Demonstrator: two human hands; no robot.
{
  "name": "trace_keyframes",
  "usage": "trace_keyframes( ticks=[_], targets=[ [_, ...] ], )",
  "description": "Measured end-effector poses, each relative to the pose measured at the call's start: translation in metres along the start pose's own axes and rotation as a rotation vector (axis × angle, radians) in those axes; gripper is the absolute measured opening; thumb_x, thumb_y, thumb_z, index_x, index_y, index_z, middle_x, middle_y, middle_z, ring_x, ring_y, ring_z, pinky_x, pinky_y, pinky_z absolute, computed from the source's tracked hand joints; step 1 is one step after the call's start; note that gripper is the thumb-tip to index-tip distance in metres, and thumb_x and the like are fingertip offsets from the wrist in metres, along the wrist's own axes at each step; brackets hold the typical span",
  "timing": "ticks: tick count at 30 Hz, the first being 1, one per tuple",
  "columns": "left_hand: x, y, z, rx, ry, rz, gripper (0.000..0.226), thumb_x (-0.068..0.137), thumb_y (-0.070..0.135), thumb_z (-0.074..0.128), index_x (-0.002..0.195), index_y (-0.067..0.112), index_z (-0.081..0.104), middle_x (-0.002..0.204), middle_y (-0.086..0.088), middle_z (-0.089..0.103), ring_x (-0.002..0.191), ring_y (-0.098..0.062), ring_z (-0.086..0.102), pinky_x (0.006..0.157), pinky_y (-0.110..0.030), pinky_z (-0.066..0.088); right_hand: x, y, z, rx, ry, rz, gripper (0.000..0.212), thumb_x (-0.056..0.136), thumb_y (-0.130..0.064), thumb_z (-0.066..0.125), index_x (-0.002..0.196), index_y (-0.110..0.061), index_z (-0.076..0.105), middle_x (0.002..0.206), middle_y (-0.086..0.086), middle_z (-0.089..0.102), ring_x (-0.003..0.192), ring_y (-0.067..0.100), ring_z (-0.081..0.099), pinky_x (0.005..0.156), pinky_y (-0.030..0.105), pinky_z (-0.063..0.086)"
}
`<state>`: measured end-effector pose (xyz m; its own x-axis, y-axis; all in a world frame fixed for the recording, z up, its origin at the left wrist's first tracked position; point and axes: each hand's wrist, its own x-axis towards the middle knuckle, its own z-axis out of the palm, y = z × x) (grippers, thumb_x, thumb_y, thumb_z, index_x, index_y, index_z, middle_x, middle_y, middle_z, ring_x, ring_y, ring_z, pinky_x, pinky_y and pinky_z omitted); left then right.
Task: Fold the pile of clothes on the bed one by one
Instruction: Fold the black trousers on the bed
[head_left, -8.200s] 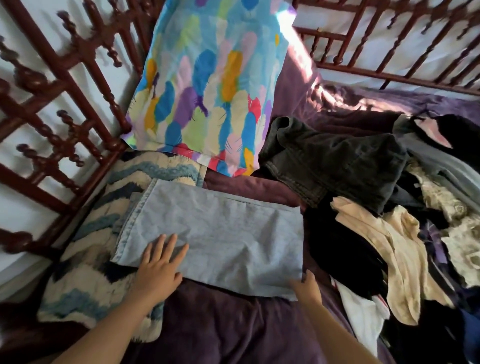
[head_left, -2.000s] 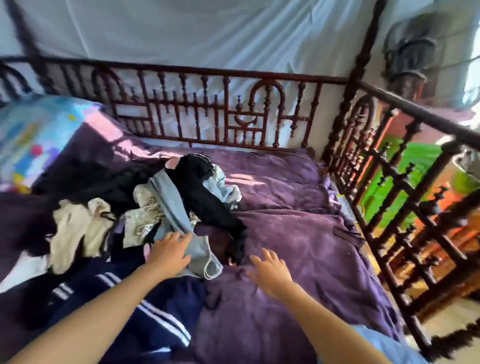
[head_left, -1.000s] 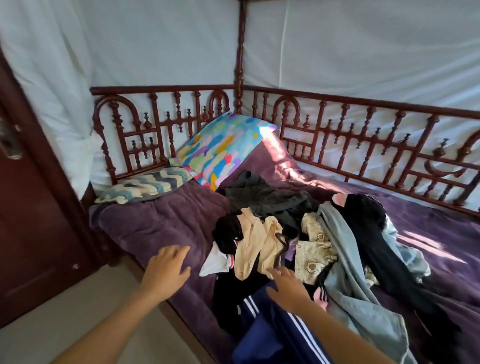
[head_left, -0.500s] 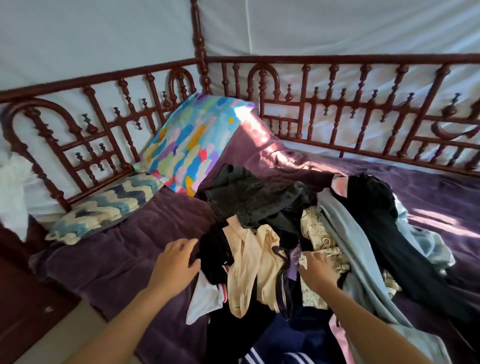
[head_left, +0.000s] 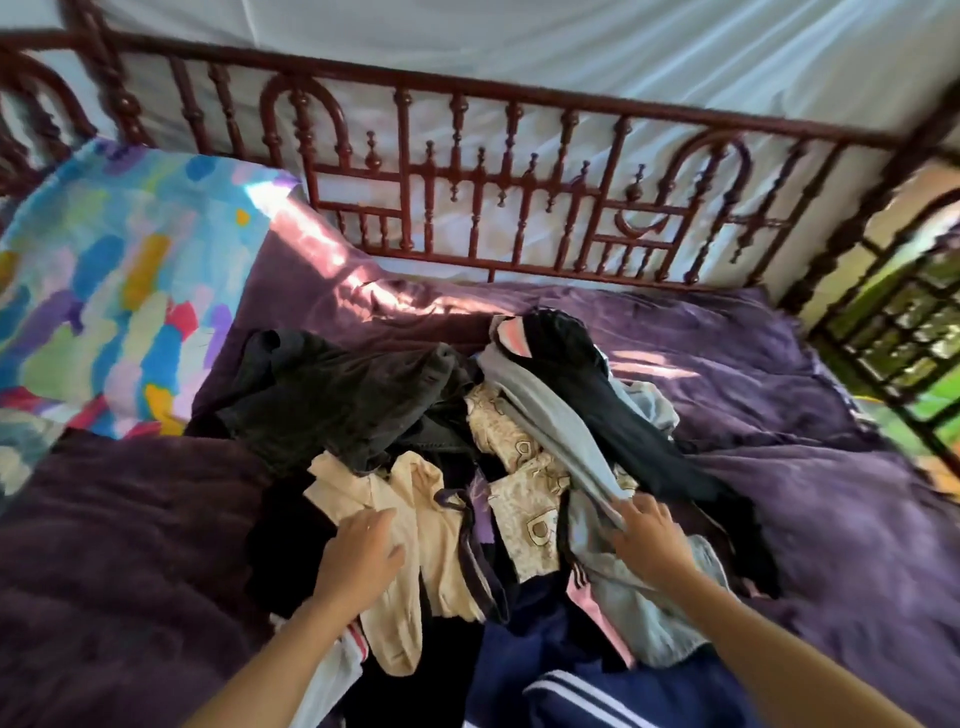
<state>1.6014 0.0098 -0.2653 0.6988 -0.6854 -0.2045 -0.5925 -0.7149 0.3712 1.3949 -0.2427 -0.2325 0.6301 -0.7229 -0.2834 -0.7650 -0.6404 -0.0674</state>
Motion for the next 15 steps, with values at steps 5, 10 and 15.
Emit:
trace_keyframes(
  ticks=[5, 10, 15],
  targets=[
    [0.03, 0.004, 0.004, -0.025, -0.061, 0.091, 0.047, 0.094, 0.035, 0.045, 0.136, 0.016, 0.039, 0.137, -0.001, 0.044, 0.128, -0.021, 0.037, 0.1, -0.031, 0.039, -0.015, 0.001, 0.004, -0.009, 0.026, 0.107, 0.045, 0.094, -0.028, 0.043, 0.139, -0.022, 0.039, 0.135, 0.007, 0.037, 0.124, 0.028, 0.038, 0.097, 0.033, 0.038],
    [0.057, 0.011, 0.009, -0.011, -0.092, 0.111, 0.052, 0.095, 0.036, 0.042, 0.142, 0.018, 0.031, 0.142, -0.001, 0.039, 0.131, -0.021, 0.034, 0.101, -0.03, 0.035, 0.002, -0.013, 0.012, 0.044, -0.04, 0.114, 0.043, 0.093, -0.023, 0.043, 0.135, -0.018, 0.039, 0.14, 0.006, 0.032, 0.13, 0.025, 0.031, 0.101, 0.034, 0.038],
    [0.087, 0.012, 0.02, 0.018, -0.103, 0.1, 0.051, 0.095, 0.034, 0.043, 0.142, 0.02, 0.03, 0.143, -0.001, 0.036, 0.132, -0.021, 0.032, 0.101, -0.029, 0.035, 0.054, -0.017, 0.011, 0.049, -0.068, 0.107, 0.042, 0.094, -0.021, 0.041, 0.135, -0.019, 0.04, 0.143, 0.008, 0.03, 0.131, 0.027, 0.032, 0.102, 0.037, 0.034]
  ],
)
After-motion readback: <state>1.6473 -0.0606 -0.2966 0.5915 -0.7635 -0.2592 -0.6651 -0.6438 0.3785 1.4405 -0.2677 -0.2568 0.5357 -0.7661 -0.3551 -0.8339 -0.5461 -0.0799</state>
